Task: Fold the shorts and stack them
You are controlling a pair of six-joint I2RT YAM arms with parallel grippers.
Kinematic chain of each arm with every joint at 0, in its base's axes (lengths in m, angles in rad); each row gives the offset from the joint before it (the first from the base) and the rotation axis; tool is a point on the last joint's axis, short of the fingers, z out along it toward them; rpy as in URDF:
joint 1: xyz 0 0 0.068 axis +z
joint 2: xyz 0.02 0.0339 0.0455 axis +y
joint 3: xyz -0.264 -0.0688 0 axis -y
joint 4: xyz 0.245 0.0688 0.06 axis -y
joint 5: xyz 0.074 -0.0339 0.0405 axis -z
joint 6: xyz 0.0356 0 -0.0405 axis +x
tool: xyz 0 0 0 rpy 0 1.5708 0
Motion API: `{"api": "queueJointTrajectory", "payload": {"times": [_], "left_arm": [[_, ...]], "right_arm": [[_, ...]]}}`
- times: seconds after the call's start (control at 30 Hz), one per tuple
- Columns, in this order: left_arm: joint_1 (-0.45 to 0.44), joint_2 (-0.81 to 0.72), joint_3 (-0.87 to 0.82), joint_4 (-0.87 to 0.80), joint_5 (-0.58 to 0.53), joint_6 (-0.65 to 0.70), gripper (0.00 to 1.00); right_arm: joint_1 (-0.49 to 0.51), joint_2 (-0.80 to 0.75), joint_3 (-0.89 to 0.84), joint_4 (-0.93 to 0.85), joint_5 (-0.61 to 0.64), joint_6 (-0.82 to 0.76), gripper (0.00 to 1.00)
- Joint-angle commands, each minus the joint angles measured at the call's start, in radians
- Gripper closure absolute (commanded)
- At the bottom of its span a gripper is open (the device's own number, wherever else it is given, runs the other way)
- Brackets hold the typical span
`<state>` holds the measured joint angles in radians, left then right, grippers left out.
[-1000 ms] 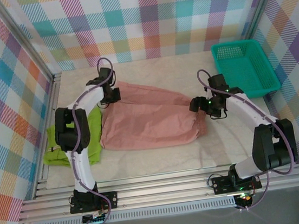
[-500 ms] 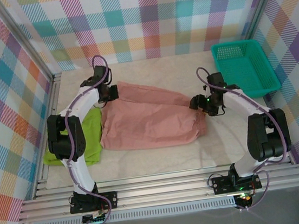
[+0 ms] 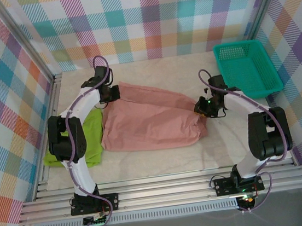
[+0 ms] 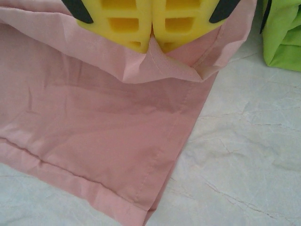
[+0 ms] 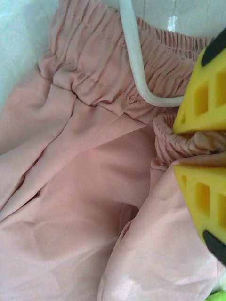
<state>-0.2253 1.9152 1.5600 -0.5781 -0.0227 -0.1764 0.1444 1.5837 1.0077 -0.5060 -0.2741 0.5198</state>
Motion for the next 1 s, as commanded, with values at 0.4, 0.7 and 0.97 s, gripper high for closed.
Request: {"api": "queueJointTrajectory", "payload": {"times": [0.4,0.7,0.97], "left_arm": [[0.015,-0.296,0.125,-0.041,0.001,-0.04,1.0],[0.014,-0.426,0.181,-0.088,-0.02,-0.044,1.0],[0.014,-0.53,0.209,-0.138,-0.026,-0.048,1.0]], "right_arm": [[-0.004,-0.239,0.046,-0.131,0.093,-0.001,0.93],[-0.003,-0.377,0.093,-0.201,0.113,-0.007,0.94],[-0.003,-0.479,0.12,-0.277,0.122,0.0,0.95]]}}
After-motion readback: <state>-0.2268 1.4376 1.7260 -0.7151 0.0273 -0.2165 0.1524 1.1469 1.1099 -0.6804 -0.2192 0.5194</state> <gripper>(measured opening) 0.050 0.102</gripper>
